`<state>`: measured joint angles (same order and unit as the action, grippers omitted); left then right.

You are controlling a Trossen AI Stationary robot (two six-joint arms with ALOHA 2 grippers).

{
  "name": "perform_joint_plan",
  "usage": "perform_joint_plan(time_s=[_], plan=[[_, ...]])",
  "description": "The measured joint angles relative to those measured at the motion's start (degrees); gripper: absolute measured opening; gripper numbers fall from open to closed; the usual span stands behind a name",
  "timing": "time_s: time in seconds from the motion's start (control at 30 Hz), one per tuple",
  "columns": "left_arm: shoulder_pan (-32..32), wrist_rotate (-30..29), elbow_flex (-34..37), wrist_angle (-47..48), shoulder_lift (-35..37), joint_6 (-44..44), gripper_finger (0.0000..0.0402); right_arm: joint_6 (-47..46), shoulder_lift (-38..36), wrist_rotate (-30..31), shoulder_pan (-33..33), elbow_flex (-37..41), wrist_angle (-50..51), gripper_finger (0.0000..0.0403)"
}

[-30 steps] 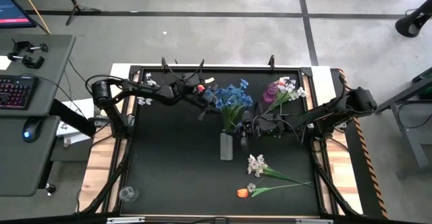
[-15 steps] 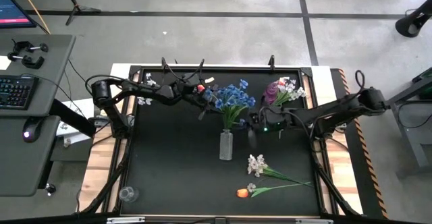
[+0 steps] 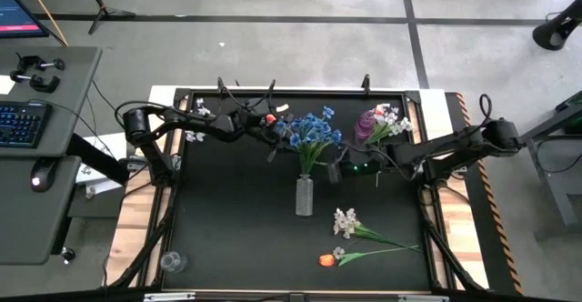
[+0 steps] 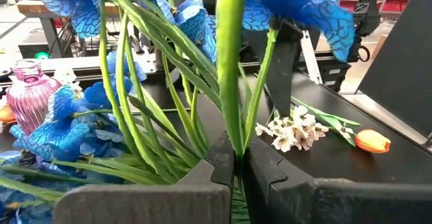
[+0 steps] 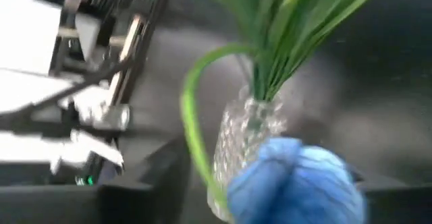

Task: Sort flowers into vase by color
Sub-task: Adjust the top transparent vase

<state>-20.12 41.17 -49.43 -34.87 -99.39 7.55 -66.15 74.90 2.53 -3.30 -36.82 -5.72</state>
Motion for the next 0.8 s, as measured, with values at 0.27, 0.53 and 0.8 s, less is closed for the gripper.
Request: perform_joint_plan(time_s=[0.27, 0.53, 0.8], plan=[[0.0, -1.5, 0.0, 0.0, 0.0, 0.0, 0.0000, -6.1, 7.3, -8.8, 2.7, 0.0, -6.5, 0.0350], [0.0, -1.9, 0.0, 0.2, 0.0, 0.0, 0.0000, -8.6, 14.0, -7.6, 2.9, 0.0, -13.5, 0.0357], [0.0, -1.9, 0.0, 0.3, 0.0, 0.0, 0.0000, -9.8, 19.9, -7.2, 2.8, -2.4, -17.5, 0.0357]])
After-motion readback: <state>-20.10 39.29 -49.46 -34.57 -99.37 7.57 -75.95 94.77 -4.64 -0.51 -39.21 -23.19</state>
